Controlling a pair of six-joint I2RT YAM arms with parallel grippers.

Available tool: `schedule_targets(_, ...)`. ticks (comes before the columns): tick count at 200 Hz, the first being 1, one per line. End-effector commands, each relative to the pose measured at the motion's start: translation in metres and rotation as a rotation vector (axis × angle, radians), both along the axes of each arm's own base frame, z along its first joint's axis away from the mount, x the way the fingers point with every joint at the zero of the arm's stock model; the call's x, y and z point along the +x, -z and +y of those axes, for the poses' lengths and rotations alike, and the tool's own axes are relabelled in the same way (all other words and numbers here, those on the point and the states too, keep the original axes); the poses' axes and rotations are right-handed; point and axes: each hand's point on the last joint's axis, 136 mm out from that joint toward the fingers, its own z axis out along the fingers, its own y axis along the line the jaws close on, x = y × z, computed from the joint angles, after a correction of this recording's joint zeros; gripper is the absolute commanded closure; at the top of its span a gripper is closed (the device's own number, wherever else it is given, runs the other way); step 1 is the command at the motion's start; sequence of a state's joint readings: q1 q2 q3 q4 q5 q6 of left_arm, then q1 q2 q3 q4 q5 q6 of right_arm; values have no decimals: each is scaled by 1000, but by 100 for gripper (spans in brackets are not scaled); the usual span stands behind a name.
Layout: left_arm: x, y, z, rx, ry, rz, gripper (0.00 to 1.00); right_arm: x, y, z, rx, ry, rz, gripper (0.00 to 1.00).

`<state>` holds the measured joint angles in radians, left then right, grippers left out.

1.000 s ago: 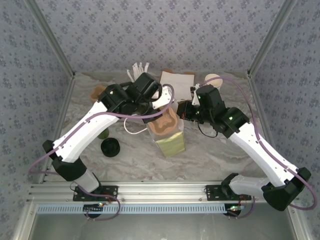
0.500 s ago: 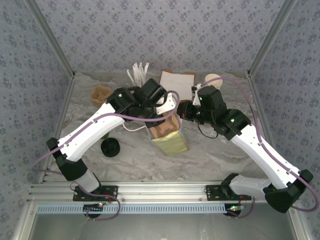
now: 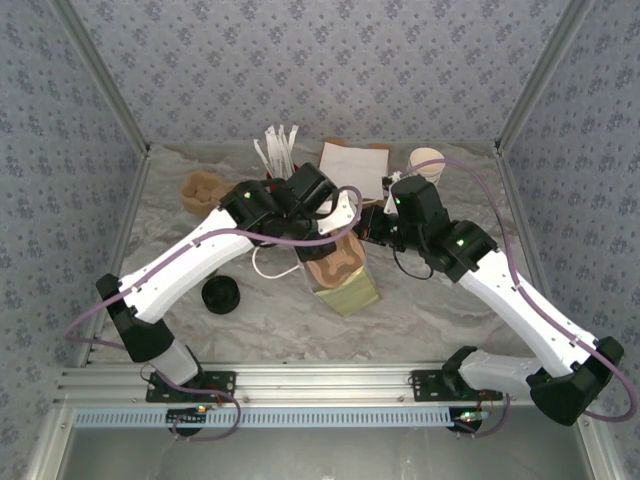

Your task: Pack the takeout coffee

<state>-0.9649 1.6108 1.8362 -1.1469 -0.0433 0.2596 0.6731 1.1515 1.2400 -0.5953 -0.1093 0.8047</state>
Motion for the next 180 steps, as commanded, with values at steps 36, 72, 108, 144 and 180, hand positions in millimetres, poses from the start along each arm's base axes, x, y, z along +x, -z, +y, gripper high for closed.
schedule_targets(36, -20, -13, -14, -119, 59, 60, 60, -2, -14, 0, 38, 3, -37, 96)
schedule_targets(72, -21, -13, -16, -148, 72, 86, 60, -6, -12, 5, 37, -55, -24, 96)
schedule_targets(108, -17, -22, -9, -138, 61, 53, 60, -8, -12, 4, 35, -75, -16, 96)
schedule_targets(144, -21, -35, -8, -182, 78, 51, 60, -12, -9, 2, 32, -89, 2, 96)
schedule_targets(180, -24, -25, -11, -199, 91, 102, 60, -11, -11, 2, 42, -94, 0, 96)
